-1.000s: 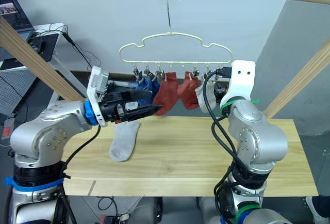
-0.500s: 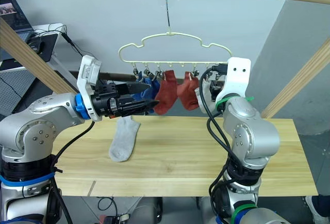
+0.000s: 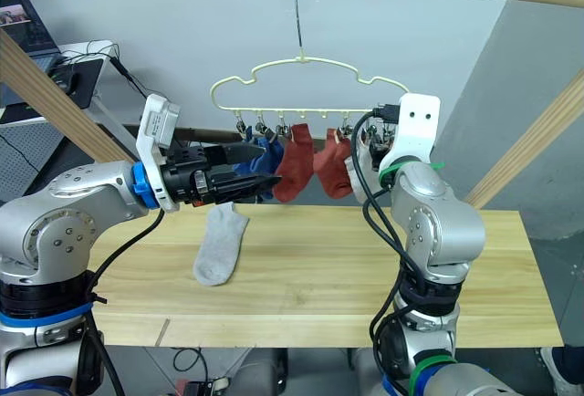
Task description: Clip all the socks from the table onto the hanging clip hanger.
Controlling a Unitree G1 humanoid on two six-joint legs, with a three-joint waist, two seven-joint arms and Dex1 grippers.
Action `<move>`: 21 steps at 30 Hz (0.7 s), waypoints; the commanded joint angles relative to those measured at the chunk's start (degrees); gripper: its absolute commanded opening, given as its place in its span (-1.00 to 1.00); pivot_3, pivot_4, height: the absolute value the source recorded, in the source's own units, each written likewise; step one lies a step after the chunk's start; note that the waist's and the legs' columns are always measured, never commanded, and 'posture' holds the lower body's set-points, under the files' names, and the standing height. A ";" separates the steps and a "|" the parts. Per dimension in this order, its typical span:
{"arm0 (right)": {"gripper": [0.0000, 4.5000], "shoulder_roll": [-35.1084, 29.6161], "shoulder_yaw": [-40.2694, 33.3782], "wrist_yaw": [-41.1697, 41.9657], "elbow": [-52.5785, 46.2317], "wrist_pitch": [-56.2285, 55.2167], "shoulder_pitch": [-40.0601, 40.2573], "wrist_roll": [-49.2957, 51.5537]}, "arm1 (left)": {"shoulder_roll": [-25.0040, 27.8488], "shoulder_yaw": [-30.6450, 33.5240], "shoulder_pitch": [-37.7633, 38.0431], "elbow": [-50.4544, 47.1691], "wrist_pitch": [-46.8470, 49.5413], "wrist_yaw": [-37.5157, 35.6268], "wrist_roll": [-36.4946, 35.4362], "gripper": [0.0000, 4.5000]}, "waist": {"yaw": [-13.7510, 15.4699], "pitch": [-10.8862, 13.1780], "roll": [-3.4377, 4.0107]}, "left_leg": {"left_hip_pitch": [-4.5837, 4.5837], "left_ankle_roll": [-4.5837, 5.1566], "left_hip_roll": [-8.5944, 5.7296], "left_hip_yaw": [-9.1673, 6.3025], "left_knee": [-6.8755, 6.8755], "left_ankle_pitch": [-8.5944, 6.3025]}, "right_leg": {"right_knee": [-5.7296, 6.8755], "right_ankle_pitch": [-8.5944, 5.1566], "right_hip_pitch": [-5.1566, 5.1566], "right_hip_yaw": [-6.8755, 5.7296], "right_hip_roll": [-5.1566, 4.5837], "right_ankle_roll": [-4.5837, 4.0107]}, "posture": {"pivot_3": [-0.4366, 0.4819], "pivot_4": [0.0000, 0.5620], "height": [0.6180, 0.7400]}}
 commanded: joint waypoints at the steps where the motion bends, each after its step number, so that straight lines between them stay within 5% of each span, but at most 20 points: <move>1: 0.12 -0.29 -0.29 -0.32 -0.90 -1.99 -0.95 -0.20 | 0.77 0.71 -0.06 -2.15 -0.34 0.39 -1.59 0.87 | 0.02 0.00 0.00 | 0.00 0.00 0.00 0.00 0.00 0.00 | 0.00 0.00 0.00 0.00 0.00 0.00 | -0.06 -0.11 1.00; 21: 0.12 -2.05 -0.81 -0.60 8.02 -9.61 -3.30 -0.06 | 1.51 1.40 1.60 -2.95 -0.59 2.98 -2.17 0.87 | 0.76 0.00 0.00 | 0.00 0.00 0.00 0.00 0.00 0.00 | 0.01 0.00 0.00 0.00 0.00 0.00 | 0.01 -0.10 1.00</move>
